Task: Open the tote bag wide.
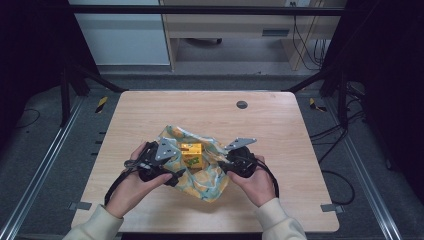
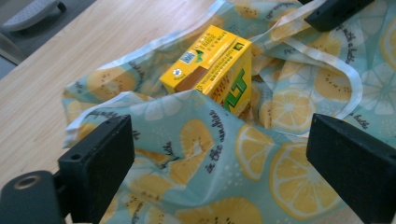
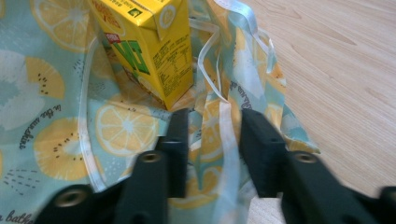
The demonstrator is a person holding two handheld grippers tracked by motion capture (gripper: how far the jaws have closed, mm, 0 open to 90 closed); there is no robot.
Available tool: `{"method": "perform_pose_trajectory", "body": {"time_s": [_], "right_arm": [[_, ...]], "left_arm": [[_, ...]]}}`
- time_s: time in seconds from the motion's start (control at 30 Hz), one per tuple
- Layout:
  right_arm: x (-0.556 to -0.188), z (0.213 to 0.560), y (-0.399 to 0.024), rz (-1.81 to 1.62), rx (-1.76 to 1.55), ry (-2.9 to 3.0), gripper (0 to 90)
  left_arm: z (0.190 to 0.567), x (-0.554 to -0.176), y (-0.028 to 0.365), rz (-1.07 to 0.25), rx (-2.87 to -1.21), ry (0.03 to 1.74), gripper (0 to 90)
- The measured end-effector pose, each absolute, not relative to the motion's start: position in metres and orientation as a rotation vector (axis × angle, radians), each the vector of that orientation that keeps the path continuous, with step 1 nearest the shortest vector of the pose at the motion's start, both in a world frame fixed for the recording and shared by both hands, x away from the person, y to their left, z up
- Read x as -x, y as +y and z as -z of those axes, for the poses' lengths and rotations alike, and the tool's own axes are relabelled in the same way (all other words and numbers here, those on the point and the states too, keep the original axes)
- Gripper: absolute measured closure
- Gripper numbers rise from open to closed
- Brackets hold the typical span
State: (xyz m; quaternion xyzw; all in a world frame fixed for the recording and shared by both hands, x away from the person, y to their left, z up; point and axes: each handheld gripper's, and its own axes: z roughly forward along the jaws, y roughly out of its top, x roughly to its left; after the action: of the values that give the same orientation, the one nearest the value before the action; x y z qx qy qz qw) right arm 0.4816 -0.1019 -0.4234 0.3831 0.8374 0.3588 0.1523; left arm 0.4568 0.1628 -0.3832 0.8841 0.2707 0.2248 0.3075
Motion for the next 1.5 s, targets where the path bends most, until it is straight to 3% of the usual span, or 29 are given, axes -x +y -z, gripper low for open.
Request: {"method": "perform_pose_trajectory", "body": {"time_s": [0.07, 0.17, 0.33, 0.57, 0.67, 1.4, 1.5], "right_arm": [[-0.48, 0.426, -0.104, -1.041, -1.09, 2.397, 74.1], [-0.477, 0.427, -0.105, -1.056, -1.07, 2.398, 81.6], [-0.472, 0.426, -0.107, -1.114, -1.043, 2.384, 87.3], [-0.457, 0.414, -0.107, -1.203, -1.002, 2.338, 88.6], [-0.451, 0.411, -0.107, -1.221, -0.986, 2.323, 88.5], [-0.462, 0.464, -0.104, -0.978, -1.041, 2.443, 88.3], [-0.462, 0.467, -0.103, -0.981, -1.034, 2.467, 83.0]], "left_arm": [[0.388, -0.458, 0.161, -0.585, -2.346, 0.732, 9.9], [0.395, -0.459, 0.161, -0.57, -2.361, 0.731, 21.3], [0.405, -0.455, 0.169, -0.545, -2.371, 0.708, 54.5], [0.41, -0.44, 0.191, -0.57, -2.353, 0.673, 84.3], [0.413, -0.437, 0.201, -0.587, -2.349, 0.681, 87.6], [0.464, -0.445, 0.221, -0.498, -2.406, 0.771, 87.1], [0.468, -0.445, 0.218, -0.484, -2.418, 0.769, 87.1]]}}
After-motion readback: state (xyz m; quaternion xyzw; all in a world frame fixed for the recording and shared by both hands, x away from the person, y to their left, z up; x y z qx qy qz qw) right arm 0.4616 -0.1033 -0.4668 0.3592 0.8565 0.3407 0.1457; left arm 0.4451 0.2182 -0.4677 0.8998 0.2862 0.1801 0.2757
